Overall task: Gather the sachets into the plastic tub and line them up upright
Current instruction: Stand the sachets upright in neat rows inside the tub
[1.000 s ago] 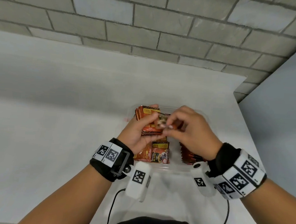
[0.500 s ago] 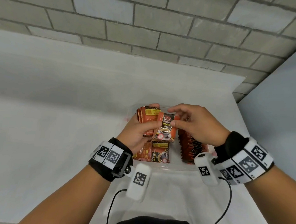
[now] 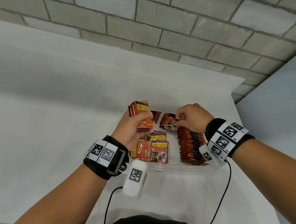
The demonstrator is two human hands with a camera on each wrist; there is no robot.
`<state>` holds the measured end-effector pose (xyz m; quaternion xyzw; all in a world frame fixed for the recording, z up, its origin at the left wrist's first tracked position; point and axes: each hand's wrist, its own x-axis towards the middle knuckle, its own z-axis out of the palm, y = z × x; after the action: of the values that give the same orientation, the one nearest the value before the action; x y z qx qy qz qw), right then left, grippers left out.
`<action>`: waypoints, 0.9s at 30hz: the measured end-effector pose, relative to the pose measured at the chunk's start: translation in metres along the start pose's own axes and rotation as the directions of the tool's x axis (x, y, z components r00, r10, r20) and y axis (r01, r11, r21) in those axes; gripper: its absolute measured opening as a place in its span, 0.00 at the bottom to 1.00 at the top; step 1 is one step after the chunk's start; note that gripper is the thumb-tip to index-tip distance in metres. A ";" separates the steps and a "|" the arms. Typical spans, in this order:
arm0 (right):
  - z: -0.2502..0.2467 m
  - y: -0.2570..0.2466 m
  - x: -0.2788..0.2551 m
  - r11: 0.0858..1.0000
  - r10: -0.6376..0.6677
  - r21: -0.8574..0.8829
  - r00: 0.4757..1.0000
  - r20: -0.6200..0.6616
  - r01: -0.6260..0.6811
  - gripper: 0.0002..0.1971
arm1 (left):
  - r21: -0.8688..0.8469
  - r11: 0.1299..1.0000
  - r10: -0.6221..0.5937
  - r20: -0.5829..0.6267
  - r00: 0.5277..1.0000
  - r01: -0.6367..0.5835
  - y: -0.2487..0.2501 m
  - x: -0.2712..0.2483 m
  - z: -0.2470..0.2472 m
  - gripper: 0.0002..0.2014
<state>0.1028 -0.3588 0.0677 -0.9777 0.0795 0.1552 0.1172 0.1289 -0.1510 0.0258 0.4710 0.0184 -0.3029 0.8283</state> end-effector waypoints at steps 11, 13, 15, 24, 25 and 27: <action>0.008 -0.010 0.028 0.963 0.003 -0.267 0.997 0.078 0.018 0.05 | -0.027 0.999 -0.018 0.001 1.000 0.018 0.001 0.000 0.000 0.15; 0.010 -0.012 0.029 0.950 0.012 -0.313 0.997 0.077 0.013 0.04 | -0.032 0.999 -0.019 0.005 1.000 0.019 0.001 0.000 -0.001 0.15; 0.013 -0.013 0.029 0.933 0.026 -0.360 0.997 0.079 0.004 0.06 | -0.035 0.999 -0.020 0.006 1.000 0.020 0.001 0.000 -0.001 0.14; 0.016 -0.015 0.032 0.856 -0.015 -0.515 0.998 0.061 0.044 0.07 | -0.034 0.999 -0.022 0.013 1.000 0.022 0.001 0.000 -0.001 0.12; 0.017 -0.015 0.031 0.851 -0.014 -0.523 0.998 0.065 0.046 0.07 | -0.033 0.999 -0.021 0.015 1.000 0.022 0.002 0.000 -0.001 0.13; 0.017 -0.015 0.030 0.843 -0.022 -0.535 0.998 0.063 0.053 0.07 | -0.028 0.999 -0.021 0.018 1.000 0.022 0.001 0.000 -0.001 0.14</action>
<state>0.1292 -0.3436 0.0454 -0.9682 0.0107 0.1956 -0.1555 0.1301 -0.1494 0.0260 0.4564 0.0206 -0.3155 0.8317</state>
